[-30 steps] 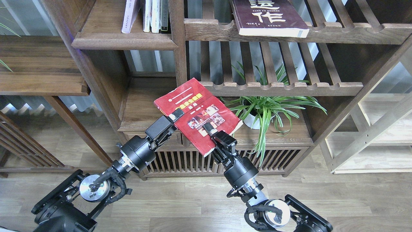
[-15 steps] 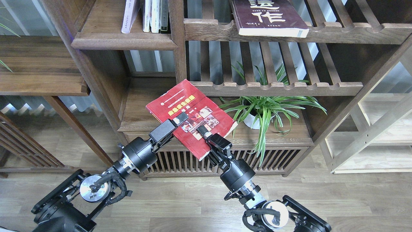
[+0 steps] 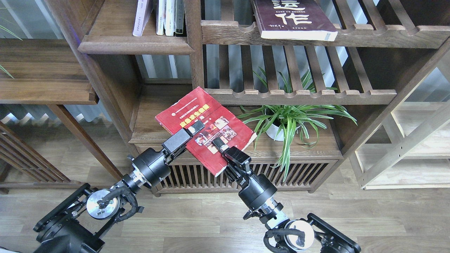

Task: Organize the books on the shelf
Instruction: 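Hold the red book between both grippers in front of the shelf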

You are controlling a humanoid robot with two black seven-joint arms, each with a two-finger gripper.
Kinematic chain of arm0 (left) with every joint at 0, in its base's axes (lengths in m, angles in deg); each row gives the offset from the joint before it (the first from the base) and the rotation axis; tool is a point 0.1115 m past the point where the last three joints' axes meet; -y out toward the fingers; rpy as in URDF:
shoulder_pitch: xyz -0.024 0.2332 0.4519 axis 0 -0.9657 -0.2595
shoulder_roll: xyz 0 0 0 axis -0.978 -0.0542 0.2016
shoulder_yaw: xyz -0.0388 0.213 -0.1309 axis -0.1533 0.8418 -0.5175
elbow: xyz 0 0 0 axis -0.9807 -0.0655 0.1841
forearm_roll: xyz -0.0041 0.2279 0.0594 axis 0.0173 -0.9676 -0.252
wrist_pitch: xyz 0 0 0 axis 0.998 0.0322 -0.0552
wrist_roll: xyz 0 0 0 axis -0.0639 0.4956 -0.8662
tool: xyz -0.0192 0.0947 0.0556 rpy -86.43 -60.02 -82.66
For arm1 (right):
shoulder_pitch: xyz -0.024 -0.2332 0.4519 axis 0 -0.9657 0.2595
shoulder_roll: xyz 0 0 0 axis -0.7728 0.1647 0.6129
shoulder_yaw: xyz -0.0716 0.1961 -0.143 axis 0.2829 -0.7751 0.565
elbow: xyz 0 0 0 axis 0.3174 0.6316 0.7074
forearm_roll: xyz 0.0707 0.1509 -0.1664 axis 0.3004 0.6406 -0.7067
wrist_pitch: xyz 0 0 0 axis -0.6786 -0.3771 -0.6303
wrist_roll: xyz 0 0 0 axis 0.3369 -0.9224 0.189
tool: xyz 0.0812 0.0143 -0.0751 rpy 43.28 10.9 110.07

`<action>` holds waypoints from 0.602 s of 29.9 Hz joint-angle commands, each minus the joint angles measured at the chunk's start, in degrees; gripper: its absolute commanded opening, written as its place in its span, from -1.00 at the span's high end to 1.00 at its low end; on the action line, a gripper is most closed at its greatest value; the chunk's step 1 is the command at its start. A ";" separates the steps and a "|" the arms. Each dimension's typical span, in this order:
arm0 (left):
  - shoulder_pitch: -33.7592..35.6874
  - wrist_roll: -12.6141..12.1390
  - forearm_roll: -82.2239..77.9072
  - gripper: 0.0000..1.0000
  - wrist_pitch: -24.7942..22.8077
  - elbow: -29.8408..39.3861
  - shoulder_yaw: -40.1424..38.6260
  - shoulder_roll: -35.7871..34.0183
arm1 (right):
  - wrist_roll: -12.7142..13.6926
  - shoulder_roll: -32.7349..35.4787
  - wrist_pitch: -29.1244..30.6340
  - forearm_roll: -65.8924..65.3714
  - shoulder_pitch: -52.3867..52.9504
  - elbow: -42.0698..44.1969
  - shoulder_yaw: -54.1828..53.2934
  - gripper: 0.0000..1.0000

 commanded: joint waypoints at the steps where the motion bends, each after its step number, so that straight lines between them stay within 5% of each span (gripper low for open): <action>1: 0.29 0.00 -0.25 -0.64 0.00 -0.01 0.22 -0.06 | -0.03 0.00 0.00 -0.08 0.08 -0.26 0.39 0.94; 8: 0.30 0.17 -0.25 -0.12 0.00 -0.02 -0.57 -0.23 | 0.06 0.00 0.00 -0.09 0.08 -0.61 0.75 0.94; 18: 0.30 0.26 -0.17 0.22 0.00 -0.19 -0.31 0.12 | 0.06 0.00 0.00 -0.09 0.08 -0.96 0.84 0.94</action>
